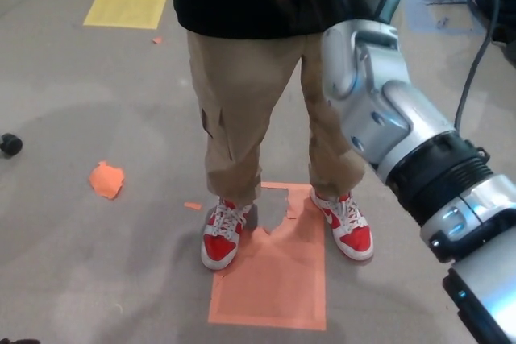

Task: The robot extends its right arm to grab a person's hand and shakes it

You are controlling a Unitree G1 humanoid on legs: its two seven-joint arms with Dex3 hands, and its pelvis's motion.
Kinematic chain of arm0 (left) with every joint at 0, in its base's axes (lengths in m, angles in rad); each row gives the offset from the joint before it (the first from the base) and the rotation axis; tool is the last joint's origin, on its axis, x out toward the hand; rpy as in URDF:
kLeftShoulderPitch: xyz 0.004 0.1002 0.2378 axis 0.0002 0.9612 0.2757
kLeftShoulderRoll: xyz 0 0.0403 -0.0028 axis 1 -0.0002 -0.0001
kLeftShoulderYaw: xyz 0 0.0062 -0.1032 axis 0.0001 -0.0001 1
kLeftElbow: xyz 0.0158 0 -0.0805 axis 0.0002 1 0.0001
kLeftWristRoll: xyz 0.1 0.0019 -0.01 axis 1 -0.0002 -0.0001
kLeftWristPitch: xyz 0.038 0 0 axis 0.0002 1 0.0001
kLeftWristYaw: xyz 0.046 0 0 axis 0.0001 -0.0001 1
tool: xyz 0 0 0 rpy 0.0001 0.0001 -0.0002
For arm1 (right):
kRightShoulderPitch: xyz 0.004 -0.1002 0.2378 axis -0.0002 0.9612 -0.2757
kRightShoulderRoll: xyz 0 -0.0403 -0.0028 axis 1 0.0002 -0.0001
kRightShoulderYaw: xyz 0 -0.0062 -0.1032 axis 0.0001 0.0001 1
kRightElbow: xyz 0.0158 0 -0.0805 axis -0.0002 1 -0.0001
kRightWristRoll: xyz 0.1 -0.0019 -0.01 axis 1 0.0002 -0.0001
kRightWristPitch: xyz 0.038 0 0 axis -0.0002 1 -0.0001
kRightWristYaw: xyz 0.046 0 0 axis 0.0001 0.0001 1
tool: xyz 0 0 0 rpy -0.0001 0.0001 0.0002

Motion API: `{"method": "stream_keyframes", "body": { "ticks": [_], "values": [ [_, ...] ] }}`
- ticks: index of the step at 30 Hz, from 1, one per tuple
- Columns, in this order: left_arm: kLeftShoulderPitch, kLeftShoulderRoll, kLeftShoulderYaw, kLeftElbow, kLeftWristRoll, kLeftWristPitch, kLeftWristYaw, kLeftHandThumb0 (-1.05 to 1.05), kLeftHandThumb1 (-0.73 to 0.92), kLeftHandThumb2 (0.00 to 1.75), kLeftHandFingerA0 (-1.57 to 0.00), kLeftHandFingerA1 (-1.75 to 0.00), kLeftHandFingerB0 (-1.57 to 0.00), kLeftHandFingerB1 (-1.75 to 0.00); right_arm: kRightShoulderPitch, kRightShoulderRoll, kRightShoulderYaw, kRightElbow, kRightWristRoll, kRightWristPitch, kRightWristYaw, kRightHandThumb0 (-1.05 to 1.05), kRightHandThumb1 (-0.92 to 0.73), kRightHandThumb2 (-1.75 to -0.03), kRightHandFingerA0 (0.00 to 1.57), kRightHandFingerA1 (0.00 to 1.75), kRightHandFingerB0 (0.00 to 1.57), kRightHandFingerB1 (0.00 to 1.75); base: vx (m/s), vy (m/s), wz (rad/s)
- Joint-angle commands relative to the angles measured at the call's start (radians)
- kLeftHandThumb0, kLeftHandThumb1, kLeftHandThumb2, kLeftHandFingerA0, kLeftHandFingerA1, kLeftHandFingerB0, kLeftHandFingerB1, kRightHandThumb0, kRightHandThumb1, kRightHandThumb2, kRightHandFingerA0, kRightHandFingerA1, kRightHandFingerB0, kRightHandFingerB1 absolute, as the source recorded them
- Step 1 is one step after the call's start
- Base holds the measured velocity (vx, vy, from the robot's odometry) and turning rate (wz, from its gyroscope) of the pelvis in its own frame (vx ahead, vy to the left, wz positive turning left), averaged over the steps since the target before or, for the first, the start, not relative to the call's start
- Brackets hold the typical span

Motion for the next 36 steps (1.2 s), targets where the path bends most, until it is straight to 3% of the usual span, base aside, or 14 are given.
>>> {"method": "stream_keyframes", "body": {
  "ticks": [1,6,7,8,10,11,12,19,21,22,24,32,33,36],
  "values": [
    [0.013,0.025,0.002,-0.001,-0.006,-0.004,-0.010,-0.32,0.65,1.16,0.00,-0.47,0.00,-0.47,0.041,-0.005,-0.014,0.029,-0.003,-0.002,-0.015,-0.17,-0.54,-0.58,0.82,1.53,0.76,0.93,0.00,0.000,0.00],
    [0.011,0.025,0.010,-0.022,-0.015,0.028,-0.016,-0.32,0.63,1.15,0.00,-0.47,0.00,-0.47,0.041,0.015,-0.012,0.182,0.016,-0.009,0.012,-0.18,-0.56,-0.59,0.81,1.50,0.71,1.05,0.00,0.000,0.00],
    [0.013,0.026,0.009,-0.030,-0.015,0.032,-0.020,-0.32,0.63,1.15,0.00,-0.47,0.00,-0.47,0.043,0.019,-0.009,0.213,0.016,-0.018,0.008,-0.20,-0.56,-0.57,0.90,1.18,0.79,0.78,0.00,0.000,0.00],
    [0.014,0.030,0.008,-0.026,-0.017,0.009,-0.033,-0.67,0.78,1.06,-0.06,-0.43,-0.01,-0.36,0.055,0.033,-0.010,0.274,0.028,-0.016,0.032,-0.21,-0.54,-0.55,0.95,0.99,0.80,0.67,0.00,0.000,0.00],
    [0.012,0.031,0.009,-0.020,-0.018,-0.006,-0.035,-0.66,0.75,1.06,-0.12,-0.46,0.00,-0.40,0.071,0.044,-0.009,0.338,0.031,-0.041,0.026,-0.19,-0.53,-0.54,0.94,1.02,0.81,0.68,0.00,0.000,0.00],
    [0.013,0.030,0.013,-0.017,-0.024,-0.021,-0.040,-0.67,0.92,0.74,-0.13,-0.31,-0.12,-0.31,0.089,0.050,-0.004,0.383,0.027,-0.062,0.013,-0.19,-0.52,-0.54,0.96,0.98,0.80,0.65,0.00,0.000,0.00],
    [0.013,0.031,0.011,-0.020,-0.022,-0.023,-0.041,-0.67,0.76,1.05,-0.11,-0.45,0.00,-0.39,0.103,0.054,-0.003,0.413,0.028,-0.076,0.013,-0.17,-0.52,-0.55,0.96,0.93,0.80,0.66,0.00,0.000,0.00],
    [0.002,0.027,0.029,-0.008,-0.052,-0.045,-0.072,-0.63,0.76,1.04,-0.02,-0.35,-0.02,-0.33,0.191,0.080,-0.032,0.533,0.070,-0.114,0.119,-0.23,-0.51,-0.55,0.90,0.81,0.77,0.66,0.00,0.000,0.00],
    [-0.009,0.035,0.019,-0.005,-0.034,-0.036,-0.065,-0.65,0.76,1.06,-0.03,-0.36,-0.03,-0.35,0.193,0.083,-0.045,0.544,0.085,-0.117,0.155,-0.22,-0.54,-0.55,0.87,0.93,0.77,0.69,0.00,0.000,0.00],
    [-0.016,0.034,0.020,0.002,-0.035,-0.035,-0.066,-0.65,0.75,1.05,-0.04,-0.40,-0.04,-0.38,0.191,0.082,-0.049,0.545,0.086,-0.126,0.155,-0.24,-0.56,-0.55,0.83,1.15,0.74,0.90,0.00,0.000,0.00],
    [-0.026,0.032,0.024,0.011,-0.039,-0.032,-0.067,-0.65,0.75,1.04,-0.04,-0.40,-0.04,-0.38,0.183,0.080,-0.058,0.539,0.090,-0.146,0.150,-0.24,-0.55,-0.58,0.80,1.26,0.68,1.11,0.00,0.000,0.00],
    [-0.027,0.037,0.012,0.021,-0.023,-0.036,-0.050,-0.66,0.77,1.05,-0.04,-0.42,-0.03,-0.37,0.049,0.064,-0.088,0.342,0.096,-0.197,0.096,-0.28,-0.59,-0.56,0.71,1.61,0.69,1.29,0.00,0.000,0.00],
    [-0.026,0.038,0.007,0.011,-0.012,-0.009,-0.033,-0.33,0.61,1.14,0.00,-0.48,0.00,-0.47,0.039,0.056,-0.098,0.274,0.101,-0.202,0.103,-0.22,-0.58,-0.56,0.76,1.66,0.64,1.37,0.00,0.000,0.00],
    [-0.023,0.043,-0.007,0.011,0.015,-0.019,0.000,-0.33,0.63,1.15,0.00,-0.47,0.00,-0.47,0.029,0.036,-0.110,0.069,0.091,-0.164,0.127,-0.22,-0.59,-0.55,0.72,1.65,0.58,1.38,0.00,0.000,0.00]
  ]
}}
